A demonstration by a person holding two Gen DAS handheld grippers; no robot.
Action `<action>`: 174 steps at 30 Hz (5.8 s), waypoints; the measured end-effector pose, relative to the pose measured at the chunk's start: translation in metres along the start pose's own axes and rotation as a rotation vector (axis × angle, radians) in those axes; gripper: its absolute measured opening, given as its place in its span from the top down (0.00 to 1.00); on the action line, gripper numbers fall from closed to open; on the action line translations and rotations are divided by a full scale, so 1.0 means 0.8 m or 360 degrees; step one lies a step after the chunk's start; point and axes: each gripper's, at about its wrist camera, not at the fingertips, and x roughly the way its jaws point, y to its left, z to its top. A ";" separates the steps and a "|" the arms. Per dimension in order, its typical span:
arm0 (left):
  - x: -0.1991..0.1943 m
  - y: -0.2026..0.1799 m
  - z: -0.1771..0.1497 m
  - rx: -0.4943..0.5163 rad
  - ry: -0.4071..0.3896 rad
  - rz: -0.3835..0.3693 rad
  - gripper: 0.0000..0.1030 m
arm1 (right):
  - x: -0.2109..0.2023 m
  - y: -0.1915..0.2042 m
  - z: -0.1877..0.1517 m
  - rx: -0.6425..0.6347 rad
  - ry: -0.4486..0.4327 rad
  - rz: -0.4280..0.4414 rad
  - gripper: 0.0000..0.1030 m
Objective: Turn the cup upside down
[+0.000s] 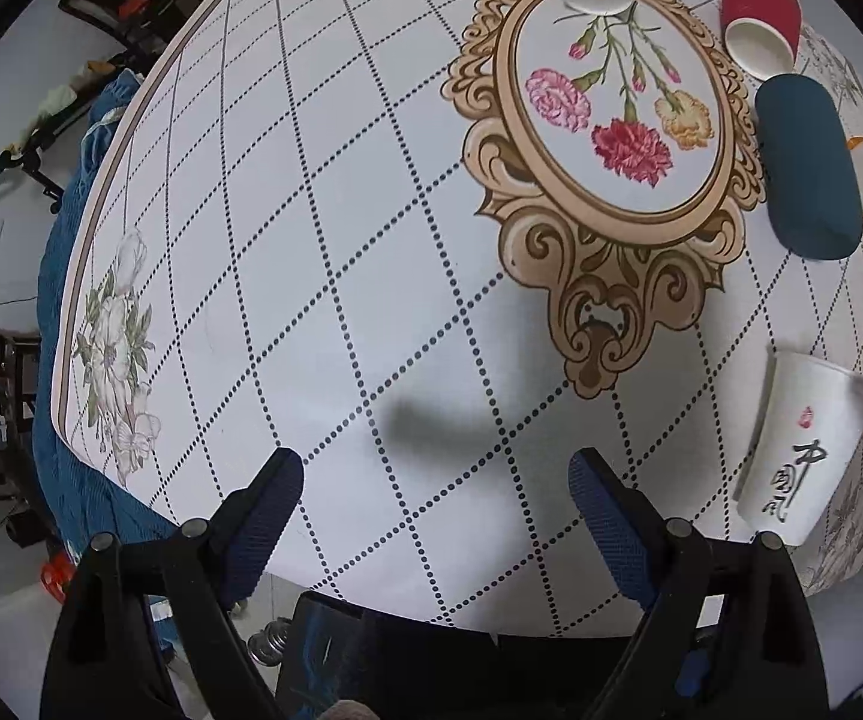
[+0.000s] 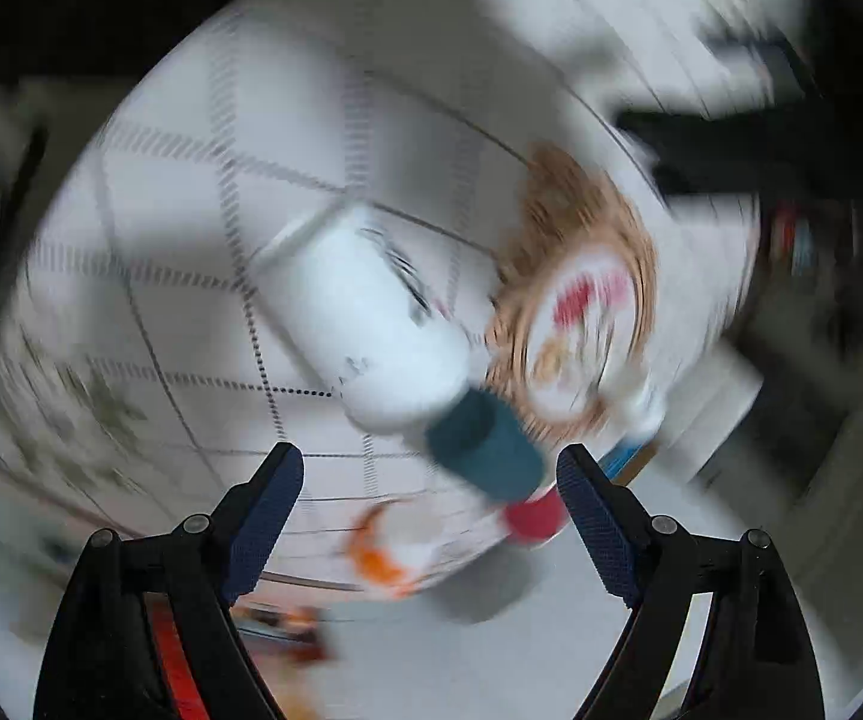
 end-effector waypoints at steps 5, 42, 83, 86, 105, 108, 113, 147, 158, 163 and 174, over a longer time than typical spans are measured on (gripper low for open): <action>0.009 -0.001 -0.005 -0.0011 0.0014 0.0003 0.12 | 0.020 0.038 0.006 -0.0461 -0.0102 -0.0087 0.14; 0.050 0.105 0.042 -0.0060 0.0039 0.0077 0.12 | 0.109 -0.104 0.040 0.0006 -0.0131 0.0303 0.37; 0.053 0.126 0.072 -0.0009 -0.0031 0.0045 0.12 | 0.352 -0.230 -0.141 0.2515 0.0281 0.2375 0.36; 0.053 0.124 0.073 0.0003 -0.0032 0.0042 0.12 | 0.347 -0.231 -0.131 0.2519 0.0280 0.2402 0.35; 0.051 0.130 0.078 -0.0011 -0.0025 0.0035 0.12 | 0.322 -0.322 -0.154 0.2700 0.0196 0.1868 0.40; 0.054 0.134 0.080 -0.0017 -0.0016 0.0035 0.12 | 0.311 -0.330 -0.176 0.2961 0.0069 0.1692 0.40; 0.061 0.138 0.083 -0.0014 0.0008 0.0056 0.12 | 0.290 -0.323 -0.196 0.3394 -0.0162 0.1334 0.40; -0.097 0.095 0.021 0.0207 -0.0431 -0.0065 0.04 | 0.079 -0.246 -0.216 0.3912 0.0170 0.0761 0.05; -0.200 0.094 -0.032 0.0163 -0.0706 -0.0119 0.02 | -0.047 -0.238 -0.260 0.3932 0.0175 0.0403 0.04; -0.239 0.096 -0.081 0.0144 -0.0802 -0.0119 0.02 | -0.103 -0.225 -0.265 0.3935 0.0095 0.0358 0.04; -0.311 0.106 -0.188 0.0122 -0.0970 -0.0133 0.02 | -0.254 -0.187 -0.261 0.3954 -0.0027 0.0166 0.04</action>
